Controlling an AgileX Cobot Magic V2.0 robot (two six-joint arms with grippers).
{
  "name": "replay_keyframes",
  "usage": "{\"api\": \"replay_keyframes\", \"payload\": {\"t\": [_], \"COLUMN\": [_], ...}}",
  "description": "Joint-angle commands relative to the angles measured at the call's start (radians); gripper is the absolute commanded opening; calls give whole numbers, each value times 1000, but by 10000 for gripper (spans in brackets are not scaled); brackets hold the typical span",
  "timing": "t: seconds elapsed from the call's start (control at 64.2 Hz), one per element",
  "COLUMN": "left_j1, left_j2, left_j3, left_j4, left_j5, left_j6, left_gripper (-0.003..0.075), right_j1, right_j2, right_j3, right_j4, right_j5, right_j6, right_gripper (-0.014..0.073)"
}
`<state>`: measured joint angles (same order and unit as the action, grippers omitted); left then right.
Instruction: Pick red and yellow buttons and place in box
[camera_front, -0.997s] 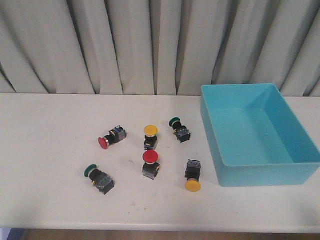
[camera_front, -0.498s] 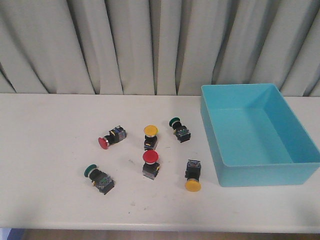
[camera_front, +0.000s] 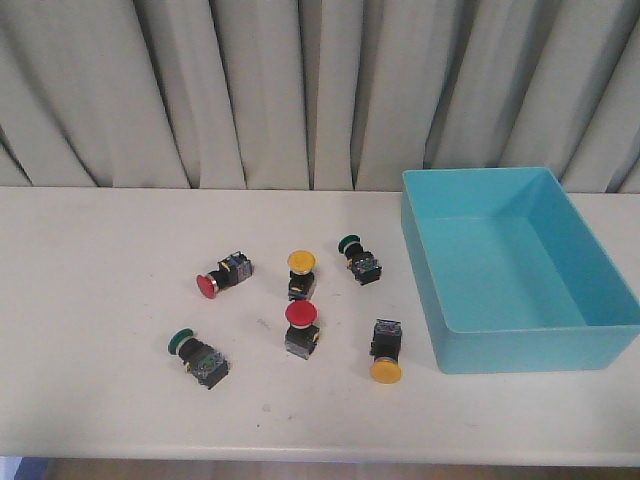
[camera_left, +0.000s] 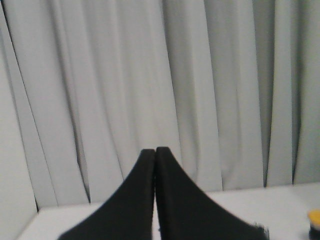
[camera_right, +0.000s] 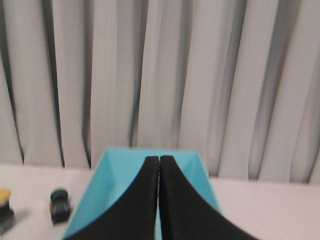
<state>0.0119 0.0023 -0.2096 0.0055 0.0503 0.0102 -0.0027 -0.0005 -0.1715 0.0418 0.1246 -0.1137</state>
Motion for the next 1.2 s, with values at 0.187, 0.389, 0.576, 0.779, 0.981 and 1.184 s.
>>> {"api": "replay_keyframes", "payload": {"t": [0.187, 0.389, 0.576, 0.779, 0.981, 1.184], "left_j1": [0, 0, 0, 0, 0, 0], "left_j2": [288, 477, 591, 655, 662, 660], "left_j3": [-356, -388, -388, -388, -388, -388], "left_j4": [-6, -6, -11, -6, -11, -11], "left_j5": [135, 247, 434, 466, 456, 444], "left_j6": [2, 1, 1, 1, -19, -19], "left_gripper": [-6, -6, -6, -6, 56, 347], "right_j1": [-5, -5, -5, -5, -5, -5], "right_j2": [280, 512, 662, 739, 747, 747], "right_j3": [-308, -364, -364, -364, -364, -364], "right_j4": [-6, -4, 35, 50, 46, 46], "right_j5": [120, 268, 374, 394, 392, 395], "right_j6": [1, 1, 1, 0, -1, -12], "right_gripper": [-3, -3, -3, -3, 51, 316]}}
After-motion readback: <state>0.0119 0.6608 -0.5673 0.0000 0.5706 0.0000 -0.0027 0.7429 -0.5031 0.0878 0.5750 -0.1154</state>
